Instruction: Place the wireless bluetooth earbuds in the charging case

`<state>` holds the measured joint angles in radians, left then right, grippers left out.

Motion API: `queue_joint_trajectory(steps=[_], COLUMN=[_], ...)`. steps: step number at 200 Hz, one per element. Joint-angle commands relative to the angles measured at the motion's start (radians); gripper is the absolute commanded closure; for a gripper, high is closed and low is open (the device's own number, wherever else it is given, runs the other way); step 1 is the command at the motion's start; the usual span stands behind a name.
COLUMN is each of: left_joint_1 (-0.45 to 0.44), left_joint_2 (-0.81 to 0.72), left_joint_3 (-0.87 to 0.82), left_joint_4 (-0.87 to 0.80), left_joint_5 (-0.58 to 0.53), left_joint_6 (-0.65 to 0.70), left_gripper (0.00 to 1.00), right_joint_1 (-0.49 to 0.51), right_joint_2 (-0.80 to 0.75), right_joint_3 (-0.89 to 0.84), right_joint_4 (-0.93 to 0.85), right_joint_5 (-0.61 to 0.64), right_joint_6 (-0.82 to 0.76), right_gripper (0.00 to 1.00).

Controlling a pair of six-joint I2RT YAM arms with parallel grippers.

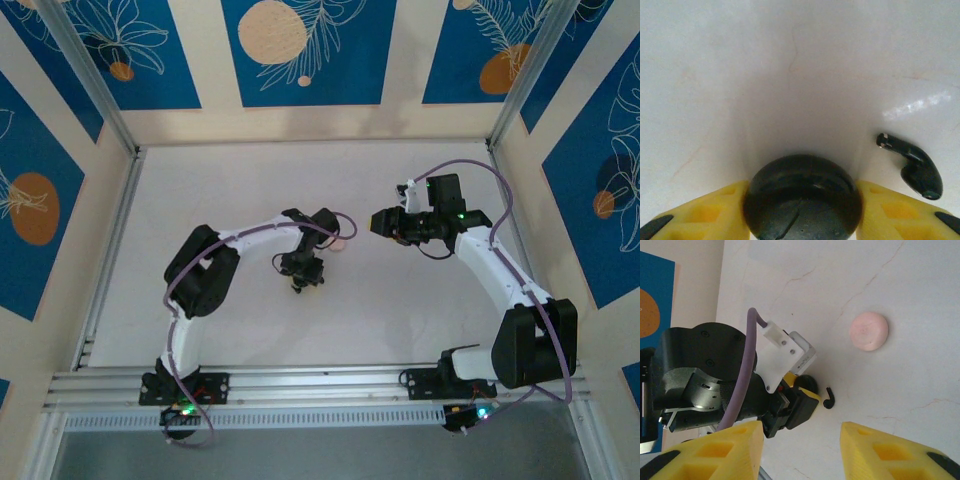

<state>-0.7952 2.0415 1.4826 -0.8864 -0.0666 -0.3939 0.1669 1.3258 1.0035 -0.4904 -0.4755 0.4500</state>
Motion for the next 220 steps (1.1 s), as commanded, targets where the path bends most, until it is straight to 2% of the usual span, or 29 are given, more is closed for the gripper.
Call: queue_joint_trajectory(steps=[1,57,88,124,170,220], left_joint_1=[-0.009,-0.009,-0.009,-0.009,-0.009,-0.013], left_joint_2=[-0.091,-0.334,-0.482,-0.613,-0.659,-0.669], left_joint_3=[-0.021,-0.179,-0.312,-0.468,-0.508,-0.520], left_joint_4=[0.041,0.250,0.418,0.603,0.629,0.660], left_joint_5=[-0.064,-0.051,0.102,0.302,0.383,0.414], left_joint_6=[0.082,0.335,0.480,0.669,0.753,0.766], left_gripper=[0.63,0.65,0.64,0.63,0.63,0.64], right_joint_1=[-0.019,-0.075,-0.044,0.065,0.182,0.236], right_joint_2=[0.002,0.051,0.085,0.146,0.205,0.247], right_joint_3=[0.039,0.089,0.079,0.107,0.151,0.170], right_joint_4=[-0.042,-0.171,-0.157,-0.184,-0.242,-0.253], right_joint_5=[-0.056,-0.174,-0.296,-0.364,-0.396,-0.379], right_joint_6=[-0.027,-0.129,-0.137,-0.183,-0.249,-0.260], right_gripper=[0.55,0.55,0.55,0.55,0.55,0.55])
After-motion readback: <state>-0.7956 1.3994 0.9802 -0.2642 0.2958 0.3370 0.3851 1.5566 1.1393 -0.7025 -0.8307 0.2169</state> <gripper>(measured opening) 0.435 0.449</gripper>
